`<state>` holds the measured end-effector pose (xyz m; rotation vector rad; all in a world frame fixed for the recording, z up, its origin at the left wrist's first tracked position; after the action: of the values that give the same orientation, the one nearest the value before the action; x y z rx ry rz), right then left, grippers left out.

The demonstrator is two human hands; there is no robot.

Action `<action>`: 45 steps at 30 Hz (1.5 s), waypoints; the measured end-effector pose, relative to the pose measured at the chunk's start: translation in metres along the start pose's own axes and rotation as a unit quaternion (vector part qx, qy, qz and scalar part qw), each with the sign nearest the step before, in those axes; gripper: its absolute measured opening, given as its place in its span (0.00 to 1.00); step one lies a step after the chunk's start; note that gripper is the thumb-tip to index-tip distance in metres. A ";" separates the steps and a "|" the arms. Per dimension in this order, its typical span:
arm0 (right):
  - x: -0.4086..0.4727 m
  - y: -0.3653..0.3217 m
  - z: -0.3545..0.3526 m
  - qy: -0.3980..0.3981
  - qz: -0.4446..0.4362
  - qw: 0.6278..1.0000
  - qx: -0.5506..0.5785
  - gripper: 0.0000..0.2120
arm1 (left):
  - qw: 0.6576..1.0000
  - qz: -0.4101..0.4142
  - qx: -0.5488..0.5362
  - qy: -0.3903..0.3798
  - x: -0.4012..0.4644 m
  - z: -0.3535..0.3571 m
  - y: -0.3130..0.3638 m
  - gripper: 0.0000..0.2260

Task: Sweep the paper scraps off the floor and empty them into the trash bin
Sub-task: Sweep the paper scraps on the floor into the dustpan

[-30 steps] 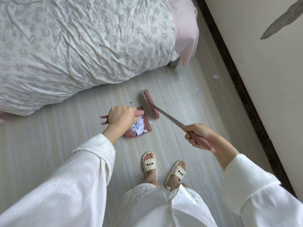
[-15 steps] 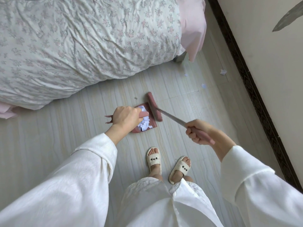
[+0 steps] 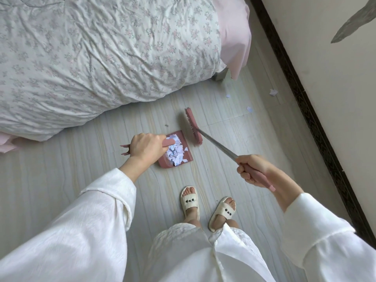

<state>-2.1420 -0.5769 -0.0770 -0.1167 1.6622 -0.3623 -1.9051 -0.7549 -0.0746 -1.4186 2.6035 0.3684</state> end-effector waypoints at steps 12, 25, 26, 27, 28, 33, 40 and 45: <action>-0.007 0.003 0.025 -0.099 0.014 0.994 -0.044 0.11 | 1.000 0.000 0.001 -0.001 -0.003 0.004 0.010 0.10; -0.070 -0.031 -0.080 0.037 -0.029 0.996 -0.079 0.03 | 0.997 -0.031 -0.060 0.028 0.042 -0.025 0.066 0.13; -0.073 -0.034 -0.098 0.053 -0.038 0.996 -0.067 0.03 | 0.997 -0.024 -0.059 0.033 0.057 -0.032 0.082 0.12; -0.073 -0.034 -0.107 0.064 -0.042 0.995 -0.062 0.03 | 0.997 -0.024 -0.064 0.034 0.063 -0.035 0.089 0.11; -0.074 -0.036 -0.120 0.079 -0.048 0.994 -0.054 0.03 | 0.997 -0.022 -0.069 0.038 0.074 -0.040 0.100 0.11; -0.062 -0.054 -0.196 0.138 -0.070 0.988 0.002 0.09 | 0.994 0.014 -0.094 0.048 0.133 -0.057 0.168 0.10; -0.003 -0.097 -0.331 0.190 -0.076 0.977 0.068 0.12 | 0.991 0.000 -0.116 0.061 0.245 -0.066 0.258 0.11; 0.048 -0.135 -0.423 0.219 -0.052 0.974 0.037 0.13 | 0.994 -0.025 -0.094 0.042 0.304 -0.056 0.308 0.11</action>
<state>-2.5816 -0.6470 -0.0466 -0.0703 2.0806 -0.5597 -2.3291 -0.8542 -0.0539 -1.5876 2.6545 0.5728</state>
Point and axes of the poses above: each hand's wrist, its own x-axis towards the middle knuckle, its own z-axis out of the palm, y = z × x, the point moved 5 cm from there along x, towards the middle knuckle, and after that the axes turned 10 degrees about -x, right-handed, at the moved point
